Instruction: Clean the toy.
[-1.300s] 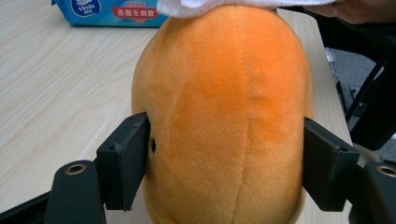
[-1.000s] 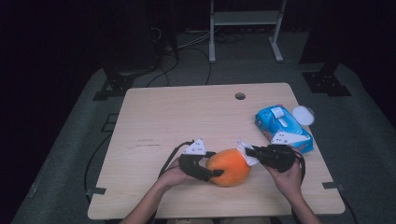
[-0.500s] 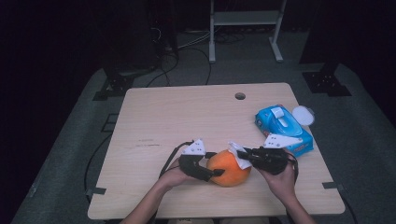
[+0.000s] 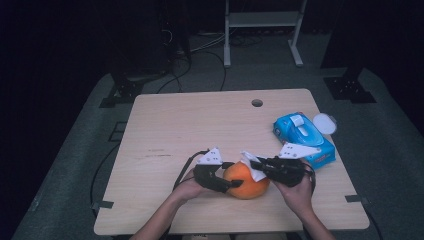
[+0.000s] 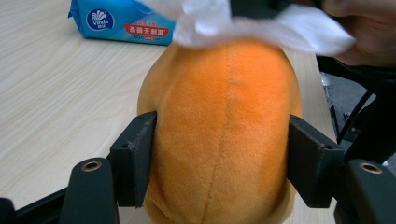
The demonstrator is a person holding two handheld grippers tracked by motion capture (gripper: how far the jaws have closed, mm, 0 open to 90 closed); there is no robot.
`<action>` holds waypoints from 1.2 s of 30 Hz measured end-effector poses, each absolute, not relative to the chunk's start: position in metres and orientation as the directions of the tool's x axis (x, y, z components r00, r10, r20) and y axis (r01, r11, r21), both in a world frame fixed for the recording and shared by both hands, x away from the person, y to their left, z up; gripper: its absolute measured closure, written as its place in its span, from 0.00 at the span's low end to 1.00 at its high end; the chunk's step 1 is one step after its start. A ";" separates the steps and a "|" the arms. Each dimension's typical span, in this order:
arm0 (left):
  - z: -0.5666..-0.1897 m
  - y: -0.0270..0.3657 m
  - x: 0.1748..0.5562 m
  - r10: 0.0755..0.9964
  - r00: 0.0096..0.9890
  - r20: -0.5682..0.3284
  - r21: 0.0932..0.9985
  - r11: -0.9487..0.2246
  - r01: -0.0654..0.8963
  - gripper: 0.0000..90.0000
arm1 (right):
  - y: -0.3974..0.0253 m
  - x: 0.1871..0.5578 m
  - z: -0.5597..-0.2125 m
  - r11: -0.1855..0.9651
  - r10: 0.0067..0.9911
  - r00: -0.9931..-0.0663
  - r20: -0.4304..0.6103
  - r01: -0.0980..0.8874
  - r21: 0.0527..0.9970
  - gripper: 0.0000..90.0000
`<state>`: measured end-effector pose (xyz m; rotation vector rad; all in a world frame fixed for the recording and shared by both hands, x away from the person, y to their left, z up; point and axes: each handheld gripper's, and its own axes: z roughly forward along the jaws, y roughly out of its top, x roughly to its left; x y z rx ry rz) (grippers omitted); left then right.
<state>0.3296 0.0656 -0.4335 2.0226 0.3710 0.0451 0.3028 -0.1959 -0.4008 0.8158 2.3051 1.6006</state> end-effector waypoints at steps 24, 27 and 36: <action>-0.440 0.067 0.332 0.265 0.956 -0.123 0.885 -0.407 0.226 0.33 | -0.223 0.316 -0.410 0.240 0.636 -0.752 0.171 0.404 0.883 0.89; -0.439 0.066 0.330 0.269 0.956 -0.118 0.885 -0.407 0.224 0.33 | -0.209 0.310 -0.404 0.248 0.590 -0.790 0.166 0.373 0.894 0.89; -0.441 0.064 0.332 0.246 0.962 -0.119 0.898 -0.386 0.210 0.17 | -0.200 0.307 -0.403 0.277 0.562 -0.813 0.154 0.361 0.890 0.89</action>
